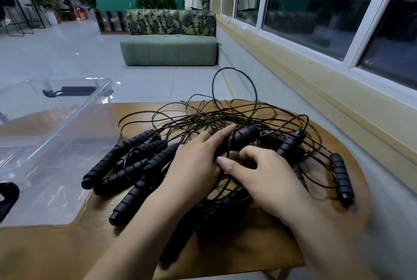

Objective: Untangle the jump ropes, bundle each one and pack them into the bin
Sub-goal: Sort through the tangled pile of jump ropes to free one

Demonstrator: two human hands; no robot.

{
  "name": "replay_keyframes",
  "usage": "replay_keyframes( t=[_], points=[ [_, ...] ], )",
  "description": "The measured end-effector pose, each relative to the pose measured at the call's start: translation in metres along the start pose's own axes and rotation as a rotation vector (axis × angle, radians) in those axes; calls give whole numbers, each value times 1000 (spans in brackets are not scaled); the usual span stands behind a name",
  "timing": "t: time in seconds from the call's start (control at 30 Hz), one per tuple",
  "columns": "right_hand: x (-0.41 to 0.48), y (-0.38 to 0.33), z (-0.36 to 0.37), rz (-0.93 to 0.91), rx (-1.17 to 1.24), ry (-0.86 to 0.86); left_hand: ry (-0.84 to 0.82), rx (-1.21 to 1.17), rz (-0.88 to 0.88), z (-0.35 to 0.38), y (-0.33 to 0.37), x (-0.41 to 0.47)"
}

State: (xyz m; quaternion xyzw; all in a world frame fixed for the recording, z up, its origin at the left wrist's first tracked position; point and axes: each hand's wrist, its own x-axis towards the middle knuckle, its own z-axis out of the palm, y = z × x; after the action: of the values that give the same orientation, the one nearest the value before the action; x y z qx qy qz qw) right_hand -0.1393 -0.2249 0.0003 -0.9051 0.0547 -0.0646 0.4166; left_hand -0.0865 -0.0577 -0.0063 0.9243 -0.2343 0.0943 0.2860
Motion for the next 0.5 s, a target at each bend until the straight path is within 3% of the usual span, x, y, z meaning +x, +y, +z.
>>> replay_keyframes(
  t=[0.23, 0.5],
  points=[
    [0, -6, -5, -68, -124, 115, 18, 87, -8, -7, -4, 5],
    [52, 0, -46, -16, 45, 315, 40, -371, 1, -35, -33, -2]
  ],
)
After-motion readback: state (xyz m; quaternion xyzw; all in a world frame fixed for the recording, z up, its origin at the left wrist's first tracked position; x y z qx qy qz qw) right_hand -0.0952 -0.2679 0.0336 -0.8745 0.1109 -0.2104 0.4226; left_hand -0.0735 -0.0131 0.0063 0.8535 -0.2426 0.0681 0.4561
